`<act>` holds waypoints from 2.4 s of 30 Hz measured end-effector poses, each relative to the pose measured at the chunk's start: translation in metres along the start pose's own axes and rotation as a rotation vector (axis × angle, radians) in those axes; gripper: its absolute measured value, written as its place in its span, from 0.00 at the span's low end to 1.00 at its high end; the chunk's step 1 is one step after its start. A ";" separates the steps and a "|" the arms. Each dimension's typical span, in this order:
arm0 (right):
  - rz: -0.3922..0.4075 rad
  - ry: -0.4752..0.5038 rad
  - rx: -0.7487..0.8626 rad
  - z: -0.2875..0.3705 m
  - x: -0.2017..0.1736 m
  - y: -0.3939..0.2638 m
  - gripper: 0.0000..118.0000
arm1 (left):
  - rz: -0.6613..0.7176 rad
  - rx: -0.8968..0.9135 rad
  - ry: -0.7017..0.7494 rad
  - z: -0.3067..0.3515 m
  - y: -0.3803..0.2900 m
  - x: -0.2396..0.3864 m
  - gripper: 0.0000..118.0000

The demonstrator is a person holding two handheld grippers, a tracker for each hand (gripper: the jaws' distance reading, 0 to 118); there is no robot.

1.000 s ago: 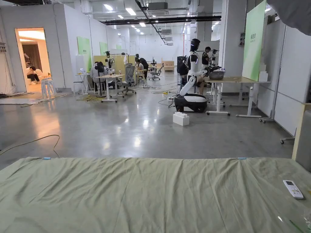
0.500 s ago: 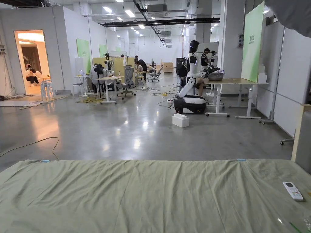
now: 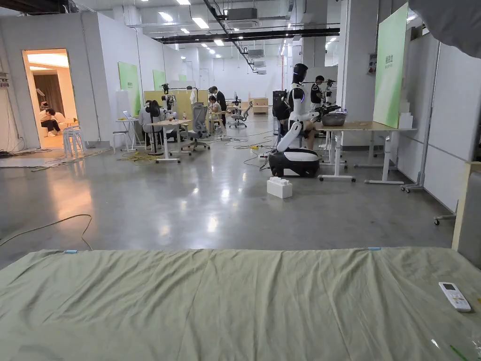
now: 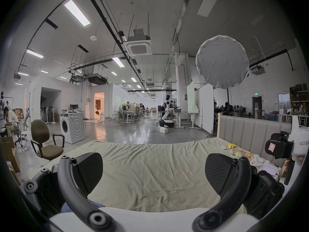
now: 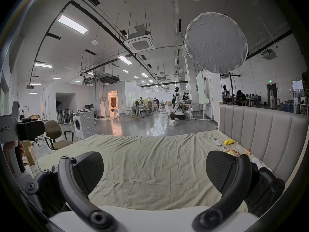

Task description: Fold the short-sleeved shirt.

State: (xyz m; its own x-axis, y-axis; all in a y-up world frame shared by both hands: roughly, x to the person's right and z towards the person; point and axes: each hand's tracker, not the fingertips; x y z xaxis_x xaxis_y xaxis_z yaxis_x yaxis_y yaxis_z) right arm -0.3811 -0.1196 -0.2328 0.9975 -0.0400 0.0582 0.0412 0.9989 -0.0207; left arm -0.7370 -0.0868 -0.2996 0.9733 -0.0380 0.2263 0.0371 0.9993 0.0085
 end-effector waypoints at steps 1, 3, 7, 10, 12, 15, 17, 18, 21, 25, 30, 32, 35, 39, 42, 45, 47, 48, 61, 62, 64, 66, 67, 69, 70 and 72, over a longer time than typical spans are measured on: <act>-0.001 -0.001 0.002 0.000 0.000 0.000 1.00 | -0.006 -0.001 0.001 0.000 0.000 0.000 1.00; -0.001 0.005 -0.002 0.000 0.000 0.000 1.00 | -0.010 -0.004 0.001 0.000 0.000 -0.001 1.00; 0.012 0.006 -0.009 0.001 0.000 -0.002 1.00 | -0.007 -0.017 0.005 -0.001 -0.002 0.000 1.00; 0.012 0.002 -0.009 0.001 0.001 -0.003 1.00 | -0.009 -0.026 0.008 -0.002 -0.003 0.000 1.00; 0.005 0.001 -0.009 0.001 0.002 -0.004 1.00 | -0.012 -0.026 0.004 -0.002 -0.003 0.000 1.00; -0.003 -0.002 -0.007 0.001 0.003 -0.004 1.00 | -0.013 -0.023 -0.002 -0.001 -0.002 0.001 1.00; -0.003 -0.003 -0.007 0.001 0.002 -0.004 1.00 | -0.015 -0.021 0.000 -0.002 -0.002 0.001 1.00; -0.003 -0.003 -0.007 0.002 0.002 -0.004 1.00 | -0.014 -0.020 0.000 -0.002 -0.002 0.001 1.00; -0.007 -0.002 -0.004 0.002 0.002 -0.003 1.00 | -0.012 -0.022 -0.002 -0.002 -0.001 0.002 1.00; -0.019 -0.028 0.016 0.002 0.003 0.000 1.00 | -0.016 -0.028 -0.003 -0.002 -0.002 0.002 1.00; -0.101 -0.058 -0.070 -0.006 0.006 0.004 1.00 | -0.012 -0.035 -0.005 -0.002 -0.002 0.002 1.00; -0.167 -0.139 -0.097 -0.010 0.004 0.004 1.00 | -0.005 -0.041 -0.004 -0.004 -0.002 0.002 1.00; -0.190 -0.193 -0.184 -0.019 -0.001 0.005 1.00 | 0.008 -0.052 -0.020 -0.004 -0.004 0.004 1.00; -0.172 -0.221 -0.213 -0.018 -0.012 0.006 1.00 | -0.012 -0.064 -0.033 -0.005 -0.005 0.007 1.00; -0.209 -0.282 -0.241 -0.018 -0.014 0.010 1.00 | -0.009 -0.061 -0.038 -0.006 -0.004 0.008 1.00; -0.193 -0.320 -0.245 -0.017 -0.017 0.015 1.00 | 0.001 -0.056 -0.044 -0.005 -0.003 0.007 1.00; -0.162 -0.324 -0.237 -0.015 -0.020 0.018 1.00 | -0.001 -0.056 -0.041 -0.005 -0.003 0.008 1.00; -0.156 -0.320 -0.231 -0.014 -0.021 0.019 1.00 | -0.003 -0.056 -0.040 -0.005 -0.003 0.008 1.00; -0.105 -0.267 -0.204 -0.012 -0.030 0.027 1.00 | -0.030 -0.055 -0.043 -0.004 -0.002 0.011 1.00; -0.101 -0.264 -0.208 -0.012 -0.031 0.027 1.00 | -0.028 -0.055 -0.045 -0.005 -0.002 0.011 1.00; -0.119 -0.265 -0.212 -0.014 -0.031 0.027 1.00 | -0.026 -0.054 -0.047 -0.005 -0.002 0.011 1.00; -0.182 -0.275 -0.225 -0.017 -0.028 0.026 1.00 | -0.028 -0.054 -0.048 -0.005 -0.002 0.011 1.00; -0.180 -0.278 -0.219 -0.018 -0.026 0.026 1.00 | -0.028 -0.055 -0.048 -0.005 -0.002 0.011 1.00; -0.199 -0.315 -0.210 -0.018 -0.025 0.024 1.00 | -0.027 -0.056 -0.046 -0.004 -0.003 0.010 1.00; -0.220 -0.316 -0.217 -0.019 -0.023 0.024 1.00 | -0.026 -0.057 -0.045 -0.004 -0.003 0.010 1.00; -0.281 -0.246 -0.216 -0.019 -0.015 0.023 1.00 | -0.025 -0.058 -0.042 -0.004 -0.003 0.009 1.00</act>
State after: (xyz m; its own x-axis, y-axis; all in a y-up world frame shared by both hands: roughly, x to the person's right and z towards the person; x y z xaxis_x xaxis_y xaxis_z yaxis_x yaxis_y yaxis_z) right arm -0.3939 -0.0967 -0.2528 0.9033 -0.2769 0.3276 0.3465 0.9212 -0.1770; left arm -0.7271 -0.0902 -0.3014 0.9617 -0.0618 0.2671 0.0755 0.9963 -0.0413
